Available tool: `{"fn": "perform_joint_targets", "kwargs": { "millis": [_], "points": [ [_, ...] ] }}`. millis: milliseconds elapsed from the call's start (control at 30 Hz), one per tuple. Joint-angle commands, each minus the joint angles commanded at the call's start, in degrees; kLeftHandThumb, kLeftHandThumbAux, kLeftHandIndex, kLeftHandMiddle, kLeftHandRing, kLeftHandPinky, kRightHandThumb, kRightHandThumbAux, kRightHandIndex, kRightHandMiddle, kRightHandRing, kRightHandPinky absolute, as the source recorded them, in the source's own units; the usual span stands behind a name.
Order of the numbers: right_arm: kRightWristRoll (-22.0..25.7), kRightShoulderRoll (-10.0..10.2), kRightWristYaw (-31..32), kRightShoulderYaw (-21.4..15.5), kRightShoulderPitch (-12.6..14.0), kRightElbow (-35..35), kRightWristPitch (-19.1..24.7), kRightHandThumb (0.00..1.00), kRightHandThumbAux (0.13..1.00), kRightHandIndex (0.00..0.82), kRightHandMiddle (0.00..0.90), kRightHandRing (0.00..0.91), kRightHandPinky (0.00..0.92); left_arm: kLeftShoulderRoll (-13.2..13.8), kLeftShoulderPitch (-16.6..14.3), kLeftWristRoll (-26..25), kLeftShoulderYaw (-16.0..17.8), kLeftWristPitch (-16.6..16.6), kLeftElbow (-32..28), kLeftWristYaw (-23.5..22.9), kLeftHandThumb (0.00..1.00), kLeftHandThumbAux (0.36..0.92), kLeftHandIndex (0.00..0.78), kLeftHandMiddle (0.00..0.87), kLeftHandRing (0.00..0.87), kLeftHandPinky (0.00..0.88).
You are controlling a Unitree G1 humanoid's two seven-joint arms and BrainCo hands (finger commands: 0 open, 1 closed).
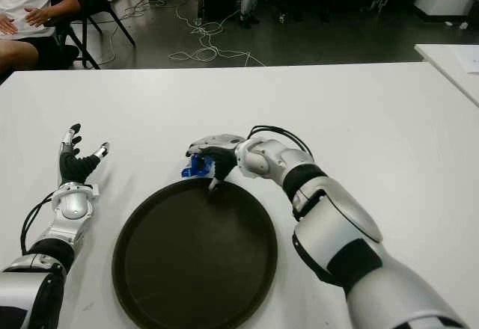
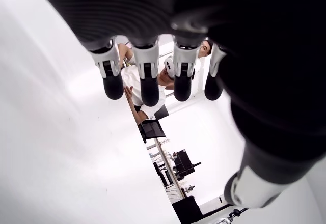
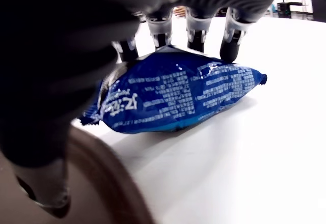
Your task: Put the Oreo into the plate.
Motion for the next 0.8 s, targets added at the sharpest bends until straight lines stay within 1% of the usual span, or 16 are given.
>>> {"fn": "perform_joint_targets", "kwargs": {
  "millis": [233, 400, 467, 667, 800],
  "points": [
    [-0.5, -0.1, -0.7, 0.4, 0.2, 0.0, -0.1, 0.000, 0.696, 0.000, 0.000, 0.000, 0.000, -0.1, 0.0, -0.4, 0.3, -0.3, 0.1, -0.4, 0.000, 0.741, 0.064, 0.100, 0.079, 0.068],
    [-1.1, -0.5, -0.7, 1.2, 0.0, -0.1, -0.7, 0.000, 0.702, 0.000, 0.000, 0.000, 0.000, -0.1, 0.0, 0.0, 0.0, -0.2, 0.0, 0.3, 0.000, 0.735, 0.065, 0.095, 0.073, 0.059],
    [-1.4, -0.7, -0.7, 1.6, 0.0, -0.1, -0.9, 0.000, 0.722, 0.000, 0.000, 0.000, 0.000, -0.1, 0.0, 0.1, -0.1, -0.2, 0.0, 0.4, 0.000, 0.738, 0.064, 0.094, 0.072, 0.057],
    [-2.4, -1.0, -1.5, 3.2, 0.1, 0.3, -0.8, 0.000, 0.740, 0.000, 0.000, 0.000, 0.000, -0.2, 0.0, 0.0, 0.0, 0.0, 0.1, 0.4, 0.000, 0.733, 0.063, 0.091, 0.068, 0.050],
    [-2.7, -1.8, -1.9, 3.9, 0.1, 0.3, -0.8, 0.000, 0.752, 0.000, 0.000, 0.000, 0.000, -0.1, -0.1, 0.1, -0.1, 0.1, 0.1, 0.3, 0.000, 0.738, 0.064, 0.098, 0.072, 0.054]
  ]
}}
